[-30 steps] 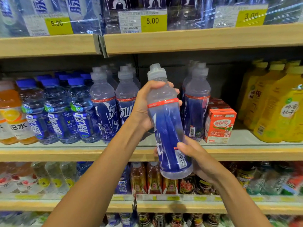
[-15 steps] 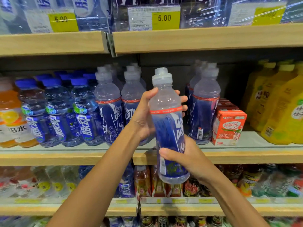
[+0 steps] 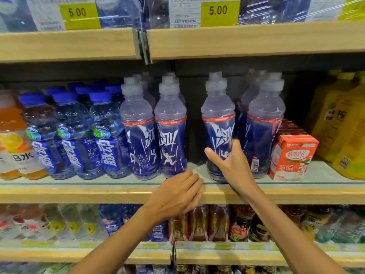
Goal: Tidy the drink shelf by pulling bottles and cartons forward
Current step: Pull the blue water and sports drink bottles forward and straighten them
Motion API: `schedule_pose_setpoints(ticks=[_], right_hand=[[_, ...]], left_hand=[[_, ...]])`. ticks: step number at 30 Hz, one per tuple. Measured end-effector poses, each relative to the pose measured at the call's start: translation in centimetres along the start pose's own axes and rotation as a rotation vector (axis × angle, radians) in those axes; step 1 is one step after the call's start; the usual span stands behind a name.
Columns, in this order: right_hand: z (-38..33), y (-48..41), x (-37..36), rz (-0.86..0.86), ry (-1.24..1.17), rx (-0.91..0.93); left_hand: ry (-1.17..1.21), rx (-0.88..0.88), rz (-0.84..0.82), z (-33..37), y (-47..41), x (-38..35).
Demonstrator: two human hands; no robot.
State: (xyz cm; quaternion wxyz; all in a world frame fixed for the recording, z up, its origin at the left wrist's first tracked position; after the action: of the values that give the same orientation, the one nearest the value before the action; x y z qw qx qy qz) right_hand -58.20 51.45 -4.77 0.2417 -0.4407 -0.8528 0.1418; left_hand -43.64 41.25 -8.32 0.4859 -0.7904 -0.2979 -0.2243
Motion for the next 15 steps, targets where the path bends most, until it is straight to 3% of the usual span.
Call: schedule_pose_setpoints(ticks=[5, 15], right_hand=[[0.5, -2.1, -2.1, -0.067, -0.026, -0.025], [1.5, -6.3, -6.0, -0.161, -0.145, -0.221]], left_hand=[[-0.066, -0.086, -0.012, 0.0, 0.9, -1.2], [-0.036, -0.079, -0.002, 0.1, 0.8, -0.9]])
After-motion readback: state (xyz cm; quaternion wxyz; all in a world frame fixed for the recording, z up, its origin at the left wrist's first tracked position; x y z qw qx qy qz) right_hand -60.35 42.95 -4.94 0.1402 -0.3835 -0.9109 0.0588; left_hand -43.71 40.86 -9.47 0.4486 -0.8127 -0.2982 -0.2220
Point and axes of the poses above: each hand's wrist, its own y-axis away from the middle knuckle, its own x-axis out of the back of the hand, z = x × y, the point moved 1 cm from there along -y, towards the middle knuckle, and after that the axes turned 2 degrees about y, right-handed, at the moved point
